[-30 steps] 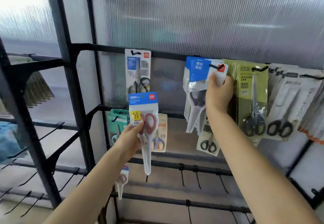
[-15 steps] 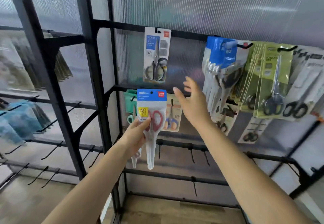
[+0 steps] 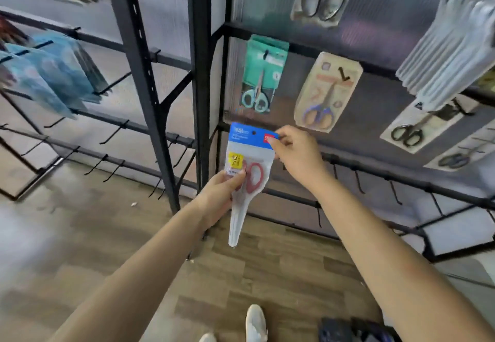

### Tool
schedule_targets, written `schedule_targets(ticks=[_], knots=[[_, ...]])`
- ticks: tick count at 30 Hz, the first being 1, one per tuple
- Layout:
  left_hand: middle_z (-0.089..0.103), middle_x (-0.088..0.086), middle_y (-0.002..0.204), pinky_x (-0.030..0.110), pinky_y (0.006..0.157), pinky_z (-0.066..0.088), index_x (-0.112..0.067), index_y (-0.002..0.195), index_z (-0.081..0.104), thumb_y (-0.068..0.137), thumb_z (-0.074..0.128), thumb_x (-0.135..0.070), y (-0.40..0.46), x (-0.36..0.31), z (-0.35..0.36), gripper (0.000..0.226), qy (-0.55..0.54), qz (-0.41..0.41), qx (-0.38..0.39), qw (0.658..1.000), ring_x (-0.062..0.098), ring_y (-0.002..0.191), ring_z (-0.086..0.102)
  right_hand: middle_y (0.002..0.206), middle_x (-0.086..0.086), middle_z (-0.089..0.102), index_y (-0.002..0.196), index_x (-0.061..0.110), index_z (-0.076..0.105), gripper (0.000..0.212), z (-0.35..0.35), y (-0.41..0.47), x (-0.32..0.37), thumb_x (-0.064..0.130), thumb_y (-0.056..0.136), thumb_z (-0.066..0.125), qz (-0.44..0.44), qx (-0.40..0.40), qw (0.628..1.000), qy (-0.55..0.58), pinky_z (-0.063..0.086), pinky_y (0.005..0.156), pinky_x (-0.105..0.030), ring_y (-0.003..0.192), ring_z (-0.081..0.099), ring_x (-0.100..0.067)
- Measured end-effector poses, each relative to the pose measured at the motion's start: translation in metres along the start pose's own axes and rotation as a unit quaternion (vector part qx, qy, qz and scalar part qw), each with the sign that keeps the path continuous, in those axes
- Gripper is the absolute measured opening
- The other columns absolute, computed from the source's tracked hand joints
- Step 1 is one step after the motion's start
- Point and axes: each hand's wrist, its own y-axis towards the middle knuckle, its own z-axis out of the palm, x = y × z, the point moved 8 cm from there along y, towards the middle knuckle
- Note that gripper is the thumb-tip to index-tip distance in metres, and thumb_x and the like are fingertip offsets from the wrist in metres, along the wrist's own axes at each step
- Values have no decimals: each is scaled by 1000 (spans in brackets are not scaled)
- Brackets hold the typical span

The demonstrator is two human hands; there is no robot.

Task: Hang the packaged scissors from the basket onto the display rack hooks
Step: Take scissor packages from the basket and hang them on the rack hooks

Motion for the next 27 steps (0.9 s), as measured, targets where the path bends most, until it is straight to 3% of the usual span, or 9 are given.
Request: schedule_targets(ticks=[5, 9, 14, 20, 24, 27], knots=[[68, 6, 97, 25, 71, 53, -8, 111, 59, 98, 47, -25, 21, 67, -43, 25, 0, -59, -76, 995, 14, 83, 65, 84, -8, 69, 84, 8, 63, 14, 61, 11, -58, 20, 91, 59, 38, 56, 998, -11, 48, 72, -36, 80, 65, -26], [66, 13, 105, 38, 84, 49, 1, 119, 56, 91, 59, -30, 44, 106, -81, 42, -1, -86, -175, 981, 23, 93, 63, 78, -11, 68, 69, 27, 54, 25, 101, 31, -102, 15, 89, 61, 56, 75, 996, 2, 53, 72, -43, 76, 66, -32], [68, 13, 111, 44, 92, 50, -6, 116, 57, 80, 64, -47, 87, 134, -105, 56, 24, -95, -210, 973, 29, 104, 64, 75, -2, 64, 69, 29, 51, 26, 141, 64, -143, 15, 88, 60, 59, 76, 995, 13, 53, 74, -49, 78, 66, -26], [67, 14, 110, 41, 91, 52, -4, 115, 56, 92, 58, -37, 132, 145, -118, 41, 33, -92, -235, 967, 27, 102, 65, 90, -1, 66, 72, 35, 45, 27, 157, 99, -173, 22, 93, 56, 38, 67, 997, 2, 54, 74, -48, 86, 65, -16], [68, 11, 108, 38, 88, 53, -7, 114, 56, 91, 57, -41, 152, 141, -118, 40, 42, -81, -244, 966, 23, 99, 66, 84, 1, 65, 81, 27, 50, 14, 158, 115, -178, 23, 93, 55, 10, 67, 998, -14, 53, 68, -43, 79, 61, -8], [69, 6, 100, 32, 82, 54, -12, 103, 58, 93, 56, -38, 162, 138, -120, 27, 45, -70, -257, 963, 17, 93, 67, 79, 4, 62, 86, 20, 53, 8, 158, 122, -176, 21, 93, 55, -8, 70, 997, -11, 50, 63, -37, 71, 55, -2]])
